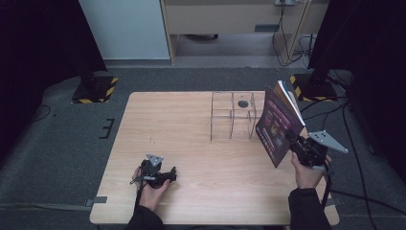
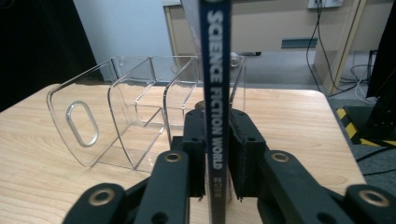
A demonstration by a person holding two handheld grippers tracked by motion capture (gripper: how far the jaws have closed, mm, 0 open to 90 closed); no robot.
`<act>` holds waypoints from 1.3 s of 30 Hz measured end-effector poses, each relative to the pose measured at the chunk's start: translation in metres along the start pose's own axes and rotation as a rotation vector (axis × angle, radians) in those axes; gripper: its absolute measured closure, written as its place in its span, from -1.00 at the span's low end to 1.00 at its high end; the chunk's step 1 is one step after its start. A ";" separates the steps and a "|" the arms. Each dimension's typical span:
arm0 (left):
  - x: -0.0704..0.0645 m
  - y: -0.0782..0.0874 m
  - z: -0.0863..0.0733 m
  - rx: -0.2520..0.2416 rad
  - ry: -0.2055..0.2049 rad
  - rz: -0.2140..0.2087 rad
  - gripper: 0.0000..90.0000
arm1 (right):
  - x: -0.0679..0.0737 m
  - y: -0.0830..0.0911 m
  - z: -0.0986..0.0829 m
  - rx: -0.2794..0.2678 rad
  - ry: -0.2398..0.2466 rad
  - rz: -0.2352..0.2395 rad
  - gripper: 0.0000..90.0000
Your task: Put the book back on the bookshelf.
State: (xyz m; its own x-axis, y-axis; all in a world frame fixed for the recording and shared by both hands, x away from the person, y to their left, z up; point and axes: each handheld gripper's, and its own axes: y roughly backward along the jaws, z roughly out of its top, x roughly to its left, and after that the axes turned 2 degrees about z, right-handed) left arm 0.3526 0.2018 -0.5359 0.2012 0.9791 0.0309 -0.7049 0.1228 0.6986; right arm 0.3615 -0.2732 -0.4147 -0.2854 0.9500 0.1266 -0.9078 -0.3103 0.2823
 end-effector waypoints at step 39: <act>0.000 0.000 0.000 0.000 0.000 -0.002 -0.81 | 0.008 -0.059 0.048 -0.074 0.048 -0.112 0.87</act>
State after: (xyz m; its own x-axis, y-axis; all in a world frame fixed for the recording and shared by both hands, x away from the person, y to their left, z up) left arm 0.3527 0.2019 -0.5359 0.2027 0.9788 0.0293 -0.7043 0.1250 0.6988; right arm 0.4276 -0.2490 -0.3843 -0.1934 0.9797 0.0522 -0.9544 -0.2002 0.2215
